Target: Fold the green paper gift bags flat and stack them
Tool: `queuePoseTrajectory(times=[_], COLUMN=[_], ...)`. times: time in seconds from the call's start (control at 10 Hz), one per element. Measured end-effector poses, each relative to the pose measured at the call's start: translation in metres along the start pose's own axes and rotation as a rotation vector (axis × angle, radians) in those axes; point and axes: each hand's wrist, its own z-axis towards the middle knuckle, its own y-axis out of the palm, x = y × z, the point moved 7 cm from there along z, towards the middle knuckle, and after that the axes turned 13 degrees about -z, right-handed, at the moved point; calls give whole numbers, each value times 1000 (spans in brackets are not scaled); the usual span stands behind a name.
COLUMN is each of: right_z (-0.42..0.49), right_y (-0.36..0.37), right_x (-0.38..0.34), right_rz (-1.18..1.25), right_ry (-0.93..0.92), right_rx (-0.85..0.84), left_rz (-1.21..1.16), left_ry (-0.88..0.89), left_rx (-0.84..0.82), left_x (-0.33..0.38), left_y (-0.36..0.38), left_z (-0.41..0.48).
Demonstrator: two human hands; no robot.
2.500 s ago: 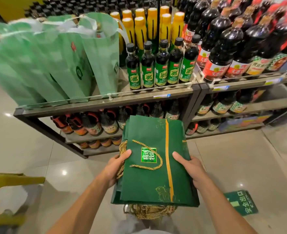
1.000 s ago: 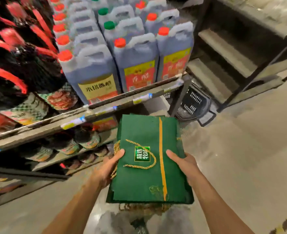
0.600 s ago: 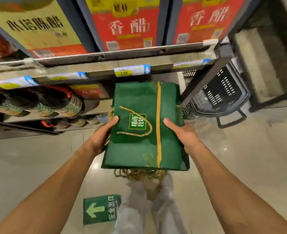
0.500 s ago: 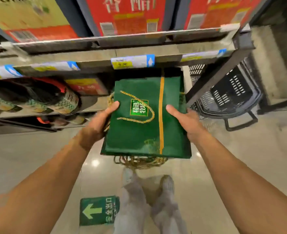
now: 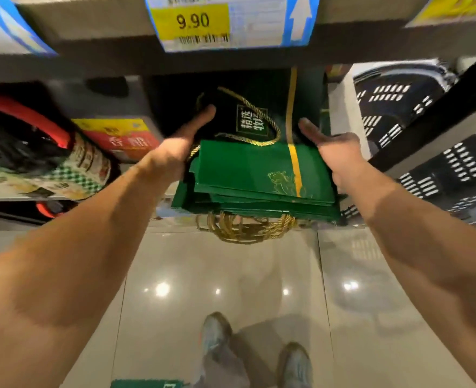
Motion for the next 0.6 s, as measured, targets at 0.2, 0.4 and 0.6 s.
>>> queuePoseTrajectory(times=[0.2,0.4,0.6], right_z=[-8,-30,-96], right_y=[0,-15,-50], right_x=[-7,-33,-60], right_rz=[-34,-166,-529], right_ry=[22,-147,-393], right_rx=[-64,12,112], left_rz=[67,279,665], left_ry=[27,342,459], left_rx=[-2,170,448], left_x=[8,54,55], left_y=[3,3,8], left_z=[-14,-28,-135])
